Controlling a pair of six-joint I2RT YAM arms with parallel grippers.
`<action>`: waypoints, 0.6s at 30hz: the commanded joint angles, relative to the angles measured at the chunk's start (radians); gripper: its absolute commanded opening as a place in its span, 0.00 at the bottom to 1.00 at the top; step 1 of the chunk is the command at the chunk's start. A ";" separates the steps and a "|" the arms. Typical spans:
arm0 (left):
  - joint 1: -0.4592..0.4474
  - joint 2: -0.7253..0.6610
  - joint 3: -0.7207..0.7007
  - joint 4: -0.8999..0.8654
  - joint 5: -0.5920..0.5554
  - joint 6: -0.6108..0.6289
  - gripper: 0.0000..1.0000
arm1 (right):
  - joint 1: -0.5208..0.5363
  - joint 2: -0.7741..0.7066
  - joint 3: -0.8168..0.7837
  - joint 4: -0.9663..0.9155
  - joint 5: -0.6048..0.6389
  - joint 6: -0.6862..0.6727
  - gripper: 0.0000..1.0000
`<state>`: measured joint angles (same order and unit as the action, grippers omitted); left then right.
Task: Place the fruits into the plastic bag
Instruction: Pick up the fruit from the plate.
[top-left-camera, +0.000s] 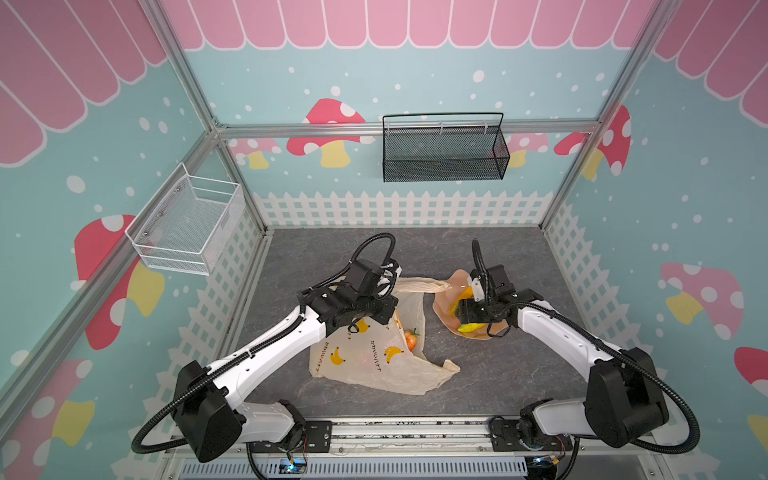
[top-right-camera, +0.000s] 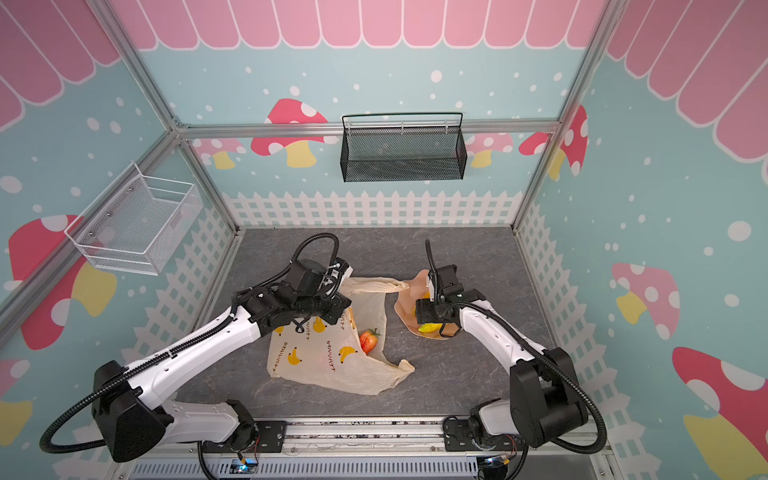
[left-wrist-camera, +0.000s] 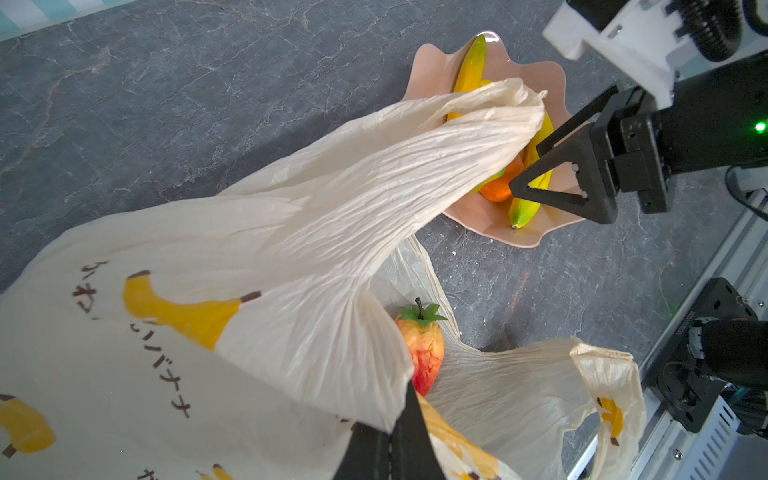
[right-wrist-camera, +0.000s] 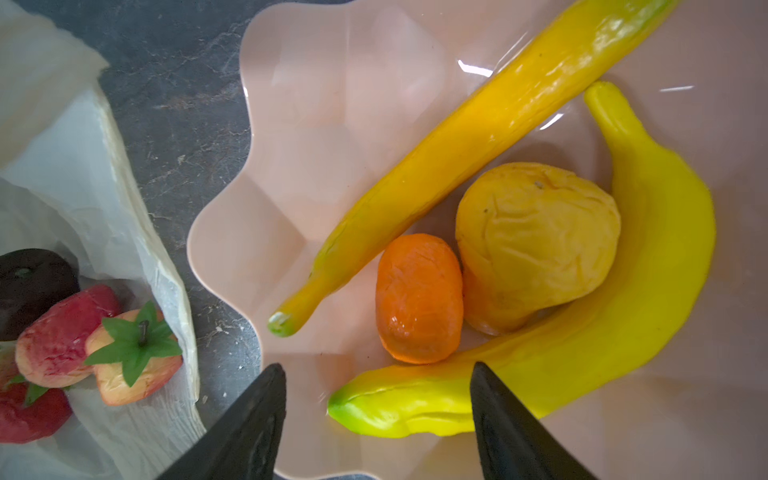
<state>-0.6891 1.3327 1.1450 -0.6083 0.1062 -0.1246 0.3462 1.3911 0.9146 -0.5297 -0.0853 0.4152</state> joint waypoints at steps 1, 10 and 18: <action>0.002 -0.023 -0.004 0.009 -0.002 -0.004 0.00 | -0.007 0.028 0.027 -0.012 0.040 -0.039 0.69; 0.002 -0.026 -0.006 0.008 -0.003 -0.007 0.00 | -0.012 0.091 0.038 0.017 0.065 -0.064 0.62; 0.001 -0.025 -0.004 0.003 -0.002 -0.004 0.00 | -0.013 0.127 0.041 0.054 0.057 -0.061 0.59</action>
<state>-0.6891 1.3327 1.1450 -0.6083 0.1059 -0.1246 0.3382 1.5005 0.9314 -0.4946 -0.0338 0.3668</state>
